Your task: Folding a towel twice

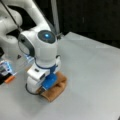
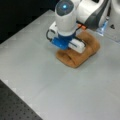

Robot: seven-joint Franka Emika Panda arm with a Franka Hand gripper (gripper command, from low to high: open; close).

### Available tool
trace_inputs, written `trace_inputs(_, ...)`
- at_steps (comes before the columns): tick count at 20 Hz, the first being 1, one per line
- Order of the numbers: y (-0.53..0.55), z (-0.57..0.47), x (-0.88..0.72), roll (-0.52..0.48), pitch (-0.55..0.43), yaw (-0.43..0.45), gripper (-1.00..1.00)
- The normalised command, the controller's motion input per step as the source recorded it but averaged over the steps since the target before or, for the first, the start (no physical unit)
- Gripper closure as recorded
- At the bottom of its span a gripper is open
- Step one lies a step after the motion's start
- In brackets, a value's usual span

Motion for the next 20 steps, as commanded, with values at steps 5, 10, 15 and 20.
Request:
trace_inputs(5, 0.02, -0.28, -0.03, 0.047, -0.179, 0.125, 1.00)
trace_inputs(10, 0.08, -0.18, -0.10, 0.083, -0.178, 0.045, 1.00)
trace_inputs(15, 0.08, -0.14, -0.14, 0.095, -0.179, -0.002, 1.00)
trace_inputs(20, 0.11, -0.17, -0.16, 0.105, -0.212, -0.070, -1.00)
